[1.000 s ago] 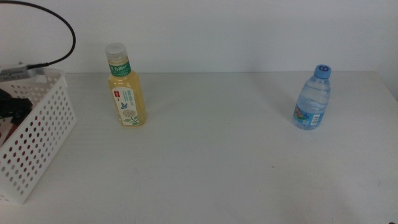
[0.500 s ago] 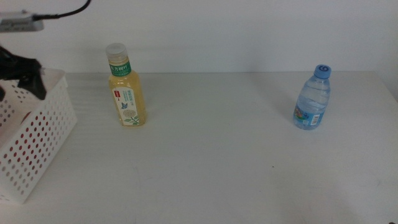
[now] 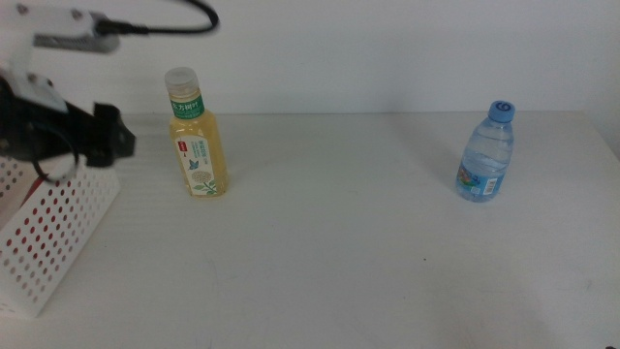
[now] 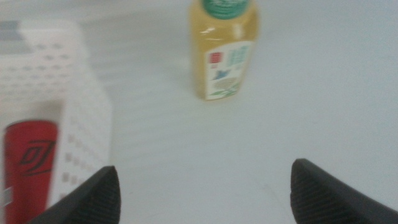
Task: Use arms to grab the bottles and put them into the dustbin to the left of the table.
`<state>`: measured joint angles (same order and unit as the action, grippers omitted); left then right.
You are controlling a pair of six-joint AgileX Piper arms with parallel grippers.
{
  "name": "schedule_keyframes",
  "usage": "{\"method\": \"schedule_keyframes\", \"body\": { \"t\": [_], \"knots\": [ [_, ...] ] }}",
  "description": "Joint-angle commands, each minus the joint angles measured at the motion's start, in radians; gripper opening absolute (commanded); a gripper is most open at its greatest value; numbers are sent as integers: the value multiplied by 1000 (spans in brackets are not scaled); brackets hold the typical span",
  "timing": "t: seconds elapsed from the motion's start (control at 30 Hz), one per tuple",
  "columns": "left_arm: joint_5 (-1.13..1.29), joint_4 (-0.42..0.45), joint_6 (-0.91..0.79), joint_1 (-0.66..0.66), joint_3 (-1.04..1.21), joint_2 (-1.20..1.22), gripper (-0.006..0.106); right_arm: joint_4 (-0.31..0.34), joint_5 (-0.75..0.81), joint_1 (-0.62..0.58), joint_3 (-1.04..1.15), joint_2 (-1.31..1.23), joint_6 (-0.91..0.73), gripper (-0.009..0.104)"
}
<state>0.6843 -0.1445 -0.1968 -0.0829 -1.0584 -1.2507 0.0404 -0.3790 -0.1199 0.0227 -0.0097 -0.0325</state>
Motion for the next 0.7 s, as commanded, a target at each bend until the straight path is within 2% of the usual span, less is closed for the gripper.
{"method": "schedule_keyframes", "body": {
  "t": [0.0, 0.33, 0.5, 0.67],
  "knots": [
    [-158, -11, 21, -47, 56, 77, 90, 14, 73, 6, -2, -27, -10, 74],
    [-628, -18, 41, -182, 400, 191, 90, 14, 73, 6, -2, -27, -10, 74],
    [-988, -71, 41, -252, 576, 176, 90, 14, 73, 6, -2, -27, -10, 74],
    [-1339, -84, 40, -294, 711, 123, 90, 14, 73, 6, -2, -27, -10, 74]
  ]
}}
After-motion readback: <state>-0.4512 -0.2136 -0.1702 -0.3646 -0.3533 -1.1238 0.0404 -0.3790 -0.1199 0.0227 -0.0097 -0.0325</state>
